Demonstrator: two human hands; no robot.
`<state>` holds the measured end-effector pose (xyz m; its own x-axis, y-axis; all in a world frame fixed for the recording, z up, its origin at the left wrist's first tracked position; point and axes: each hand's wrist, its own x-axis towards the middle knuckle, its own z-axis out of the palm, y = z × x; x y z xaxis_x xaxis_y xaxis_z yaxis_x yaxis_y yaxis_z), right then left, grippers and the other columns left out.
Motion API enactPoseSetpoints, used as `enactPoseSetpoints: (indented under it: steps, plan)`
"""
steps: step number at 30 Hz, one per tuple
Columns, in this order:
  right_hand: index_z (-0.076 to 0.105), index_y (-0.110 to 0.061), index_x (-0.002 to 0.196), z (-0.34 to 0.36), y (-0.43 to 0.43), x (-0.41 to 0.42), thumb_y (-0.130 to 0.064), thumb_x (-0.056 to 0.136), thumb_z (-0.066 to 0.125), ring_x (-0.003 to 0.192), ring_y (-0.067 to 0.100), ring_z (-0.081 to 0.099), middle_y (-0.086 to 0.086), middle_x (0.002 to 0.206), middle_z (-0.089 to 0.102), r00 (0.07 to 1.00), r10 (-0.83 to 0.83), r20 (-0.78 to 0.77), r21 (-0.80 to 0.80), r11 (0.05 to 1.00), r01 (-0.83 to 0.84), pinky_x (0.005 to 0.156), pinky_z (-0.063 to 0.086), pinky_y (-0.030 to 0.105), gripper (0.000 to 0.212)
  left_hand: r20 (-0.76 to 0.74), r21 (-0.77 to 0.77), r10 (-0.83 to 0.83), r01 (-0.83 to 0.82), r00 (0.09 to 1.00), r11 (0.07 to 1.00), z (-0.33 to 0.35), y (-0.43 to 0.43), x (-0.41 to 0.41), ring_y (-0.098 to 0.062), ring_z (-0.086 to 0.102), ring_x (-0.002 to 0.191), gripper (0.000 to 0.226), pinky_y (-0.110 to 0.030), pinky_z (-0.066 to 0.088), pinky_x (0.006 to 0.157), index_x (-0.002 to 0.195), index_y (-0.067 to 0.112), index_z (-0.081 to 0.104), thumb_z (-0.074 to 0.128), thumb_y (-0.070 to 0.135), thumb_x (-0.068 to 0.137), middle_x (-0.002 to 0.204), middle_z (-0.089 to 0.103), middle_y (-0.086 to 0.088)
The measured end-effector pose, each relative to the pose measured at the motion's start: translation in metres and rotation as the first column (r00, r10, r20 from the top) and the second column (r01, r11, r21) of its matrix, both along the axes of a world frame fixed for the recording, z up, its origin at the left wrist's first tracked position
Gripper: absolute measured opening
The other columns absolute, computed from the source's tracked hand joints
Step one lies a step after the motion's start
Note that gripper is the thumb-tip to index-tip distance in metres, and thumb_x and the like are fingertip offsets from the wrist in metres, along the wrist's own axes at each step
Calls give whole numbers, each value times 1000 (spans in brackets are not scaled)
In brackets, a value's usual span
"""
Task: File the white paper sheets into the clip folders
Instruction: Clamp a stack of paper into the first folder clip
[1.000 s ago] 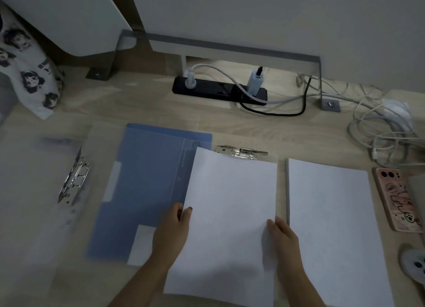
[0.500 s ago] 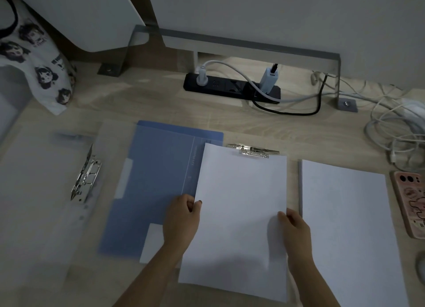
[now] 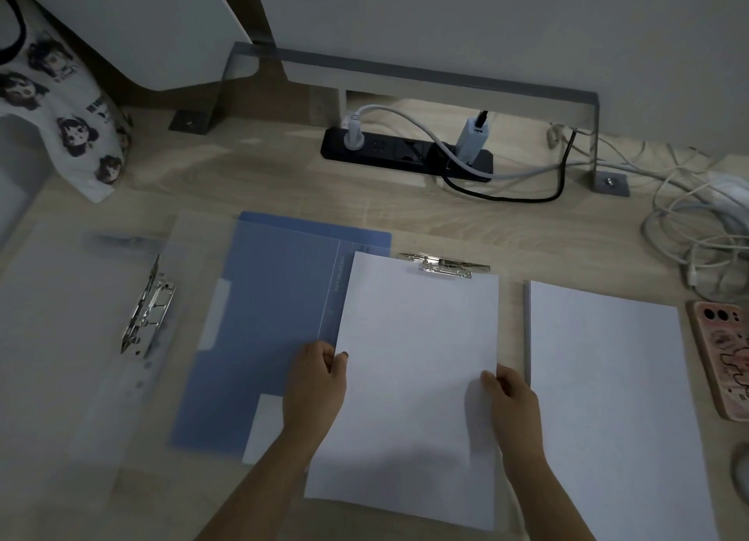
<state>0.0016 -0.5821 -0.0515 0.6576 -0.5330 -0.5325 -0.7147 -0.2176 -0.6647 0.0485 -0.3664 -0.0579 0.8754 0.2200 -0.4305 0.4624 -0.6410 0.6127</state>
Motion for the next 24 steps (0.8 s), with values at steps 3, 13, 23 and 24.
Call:
enactPoseSetpoints:
  steps: [3, 13, 23, 24]
  plan:
    - [57, -3, 84, -1, -1, 1, -16, 92, 48, 64, 20, 47, 8, 69, 53, 1000, 13, -7, -17, 1000, -13, 67, 38, 31, 18, -6, 5, -4, 4, 1000, 1000, 0, -1, 0, -16, 48, 66, 26, -20, 33, 54, 67, 20, 40, 51, 22, 91, 67, 47, 2]
    - [57, -5, 84, -3, -2, 1, -16, 93, 48, 63, 17, 46, 5, 67, 52, 1000, 20, -14, -18, 1000, -20, 66, 38, 32, 17, -15, 10, -11, 11, 1000, 1000, 0, -1, -1, -17, 48, 69, 16, -22, 33, 58, 79, 11, 46, 51, 21, 91, 74, 48, -1]
    - [46, -8, 92, 3, 4, 5, -14, 92, 49, 66, 20, 52, 5, 73, 55, 999, 33, -4, -117, 993, -33, 68, 40, 33, 6, 29, 234, -95, 85, 995, 969, 5, -4, -3, -16, 50, 82, 12, -25, 38, 71, 91, 13, 47, 51, 25, 91, 92, 54, -6]
    - [46, -8, 93, 3, 7, 6, -13, 92, 49, 72, 25, 55, 9, 79, 57, 1000, 31, -3, -152, 988, -31, 69, 42, 35, 6, 71, 247, -104, 84, 992, 965, 5, -3, -3, -19, 51, 90, 16, -26, 40, 76, 101, 12, 50, 54, 22, 90, 102, 55, -9]
